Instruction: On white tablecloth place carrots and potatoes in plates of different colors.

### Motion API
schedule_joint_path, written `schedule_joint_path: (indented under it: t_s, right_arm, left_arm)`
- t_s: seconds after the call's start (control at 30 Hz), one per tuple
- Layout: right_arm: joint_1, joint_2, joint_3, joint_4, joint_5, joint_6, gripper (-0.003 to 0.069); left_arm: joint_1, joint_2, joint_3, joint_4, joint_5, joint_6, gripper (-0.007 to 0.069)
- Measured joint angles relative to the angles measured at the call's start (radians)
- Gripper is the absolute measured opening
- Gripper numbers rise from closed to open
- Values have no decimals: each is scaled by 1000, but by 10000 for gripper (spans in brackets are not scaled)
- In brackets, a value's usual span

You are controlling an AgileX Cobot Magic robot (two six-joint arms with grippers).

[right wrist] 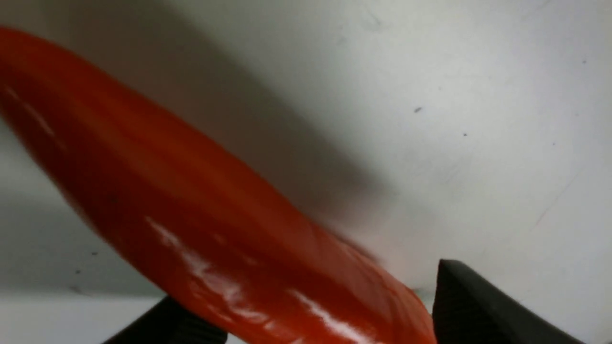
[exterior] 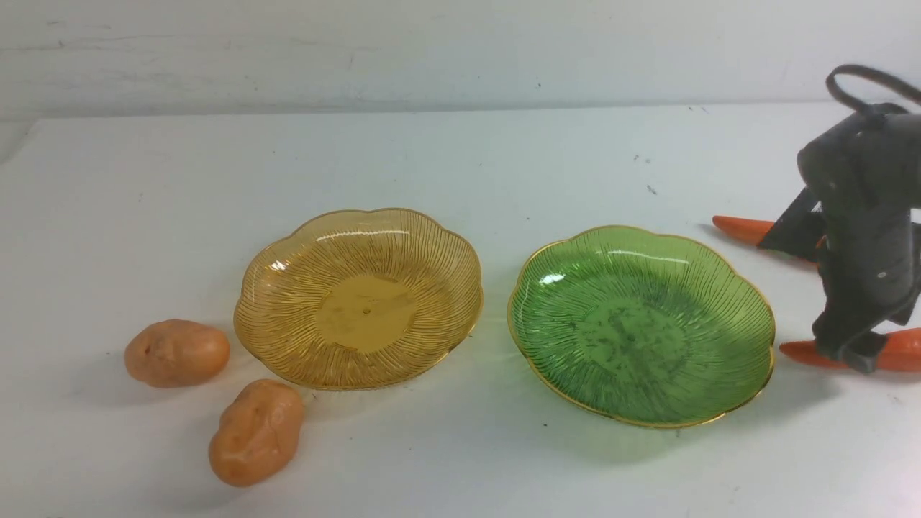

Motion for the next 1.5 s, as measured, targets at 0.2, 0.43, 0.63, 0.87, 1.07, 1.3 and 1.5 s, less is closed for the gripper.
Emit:
schedule_joint_path:
  t_s: [0.2, 0.43, 0.63, 0.87, 1.07, 1.3, 1.5]
  right_arm:
    - [0, 3, -2, 22, 11, -1, 375]
    - [0, -12, -3, 42, 2, 63, 251]
    - [0, -120, -15, 77, -20, 130, 252]
    - [1, -385, -70, 455, -6, 252, 252]
    - [64, -404, -75, 734, -88, 227, 252]
    - [157, -308, -75, 740, -141, 211, 270]
    - [181, -240, -75, 696, -146, 237, 450]
  left_arm:
    - [0, 0, 0, 0, 0, 0, 0]
    - [0, 0, 0, 0, 0, 0, 0]
    - [0, 0, 0, 0, 0, 0, 0]
    - [0, 0, 0, 0, 0, 0, 0]
    - [0, 0, 0, 0, 0, 0, 0]
    - [0, 0, 0, 0, 0, 0, 0]
    - [0, 0, 0, -66, -6, -39, 0]
